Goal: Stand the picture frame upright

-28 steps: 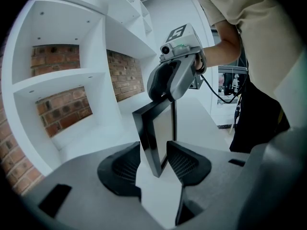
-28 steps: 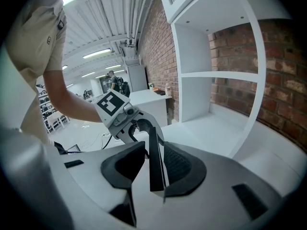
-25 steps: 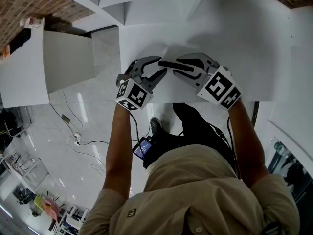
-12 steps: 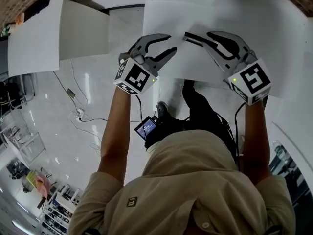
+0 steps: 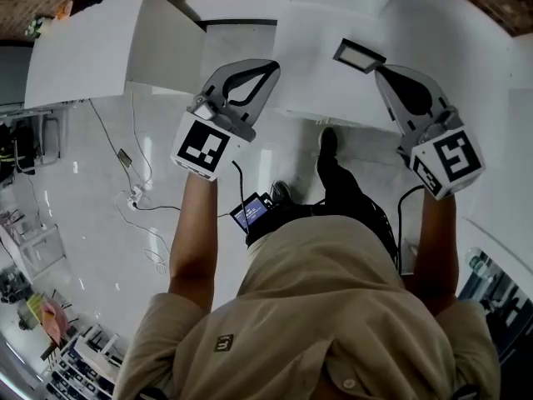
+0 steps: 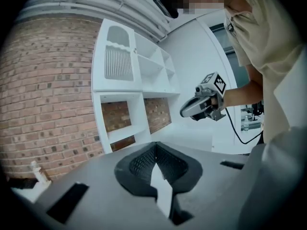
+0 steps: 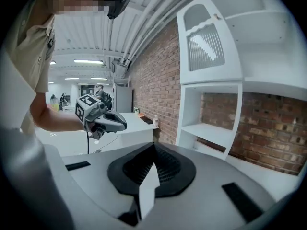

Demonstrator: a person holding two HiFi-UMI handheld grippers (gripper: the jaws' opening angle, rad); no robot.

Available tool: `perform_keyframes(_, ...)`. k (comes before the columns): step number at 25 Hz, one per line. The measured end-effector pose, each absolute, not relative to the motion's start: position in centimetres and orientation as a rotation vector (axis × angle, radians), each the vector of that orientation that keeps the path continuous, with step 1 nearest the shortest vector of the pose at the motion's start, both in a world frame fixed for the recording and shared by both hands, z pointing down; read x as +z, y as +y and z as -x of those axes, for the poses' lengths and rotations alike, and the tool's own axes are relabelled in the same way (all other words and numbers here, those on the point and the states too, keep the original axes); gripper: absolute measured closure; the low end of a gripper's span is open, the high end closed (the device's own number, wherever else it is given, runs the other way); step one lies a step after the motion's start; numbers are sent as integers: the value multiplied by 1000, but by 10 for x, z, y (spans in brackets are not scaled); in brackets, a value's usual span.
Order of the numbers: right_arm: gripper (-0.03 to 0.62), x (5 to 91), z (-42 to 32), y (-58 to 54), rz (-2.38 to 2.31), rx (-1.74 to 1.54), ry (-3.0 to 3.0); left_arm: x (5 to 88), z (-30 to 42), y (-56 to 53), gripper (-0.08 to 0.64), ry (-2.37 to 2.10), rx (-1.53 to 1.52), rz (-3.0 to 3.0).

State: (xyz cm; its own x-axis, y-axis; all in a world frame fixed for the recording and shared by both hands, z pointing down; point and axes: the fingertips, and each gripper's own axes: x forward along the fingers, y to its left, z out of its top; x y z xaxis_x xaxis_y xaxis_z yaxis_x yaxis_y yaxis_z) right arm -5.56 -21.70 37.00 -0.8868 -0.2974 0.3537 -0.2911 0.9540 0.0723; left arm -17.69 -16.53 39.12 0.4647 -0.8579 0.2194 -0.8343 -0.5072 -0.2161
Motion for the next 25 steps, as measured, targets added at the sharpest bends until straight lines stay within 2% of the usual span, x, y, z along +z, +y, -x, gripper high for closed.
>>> perform_keyframes(11, 588, 305, 61, -74, -509, -68, -2729, 296, 215, -30, 553, 1721, -257, 2656)
perform_keyframes(25, 589, 265, 31, 23, -693, -94, -2665, 227, 199, 60, 552, 1522, -237, 2588)
